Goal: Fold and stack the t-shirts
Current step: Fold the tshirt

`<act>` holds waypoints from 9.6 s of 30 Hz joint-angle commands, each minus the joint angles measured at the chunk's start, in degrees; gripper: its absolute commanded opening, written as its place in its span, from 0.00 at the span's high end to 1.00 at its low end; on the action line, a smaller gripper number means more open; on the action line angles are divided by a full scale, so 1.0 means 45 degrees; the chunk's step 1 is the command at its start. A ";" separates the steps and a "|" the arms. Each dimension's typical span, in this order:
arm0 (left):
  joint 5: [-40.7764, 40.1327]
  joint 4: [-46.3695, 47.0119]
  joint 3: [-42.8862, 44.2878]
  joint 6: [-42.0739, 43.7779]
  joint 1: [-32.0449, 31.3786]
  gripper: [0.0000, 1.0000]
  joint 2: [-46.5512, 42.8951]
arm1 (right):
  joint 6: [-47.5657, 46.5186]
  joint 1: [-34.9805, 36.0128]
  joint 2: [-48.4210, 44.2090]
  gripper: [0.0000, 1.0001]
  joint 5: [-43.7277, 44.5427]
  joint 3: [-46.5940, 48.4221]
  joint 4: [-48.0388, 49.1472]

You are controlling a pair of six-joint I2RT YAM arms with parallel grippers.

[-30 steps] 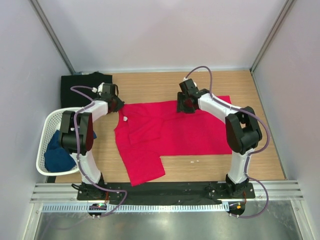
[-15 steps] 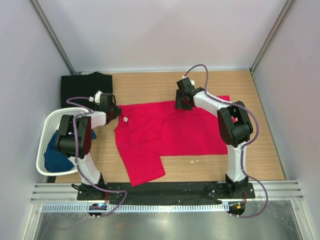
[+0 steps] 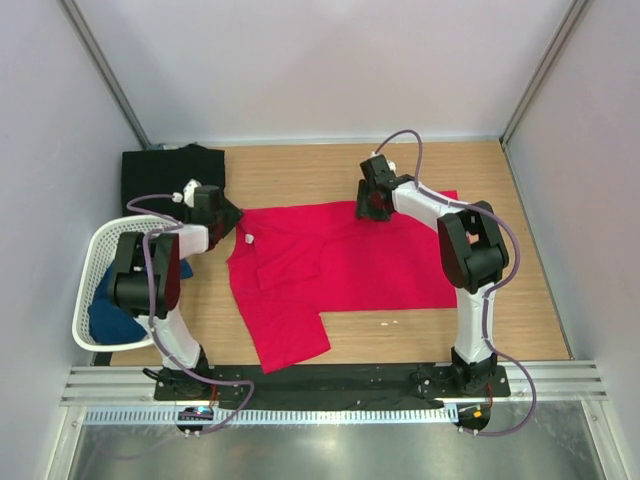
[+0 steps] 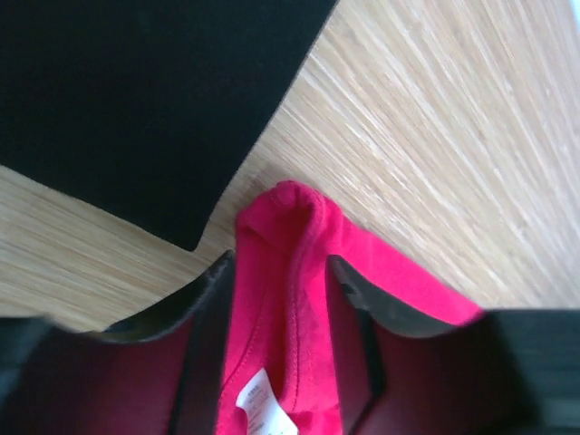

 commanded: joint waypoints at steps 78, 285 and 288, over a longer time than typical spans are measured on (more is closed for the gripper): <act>-0.1796 -0.7697 0.3300 0.0264 -0.3376 0.40 0.0216 | -0.1153 -0.6117 -0.2443 0.81 0.3615 -0.2728 0.1258; -0.2617 -0.6272 0.9998 0.5868 -0.5330 1.00 0.1348 | 0.1992 -0.8207 -0.1466 0.99 0.1467 -0.1499 0.2702; -0.2655 -0.6330 1.0448 0.6045 -0.5193 1.00 0.1798 | 0.1992 -0.8207 -0.1310 0.99 0.1428 -0.1362 0.2683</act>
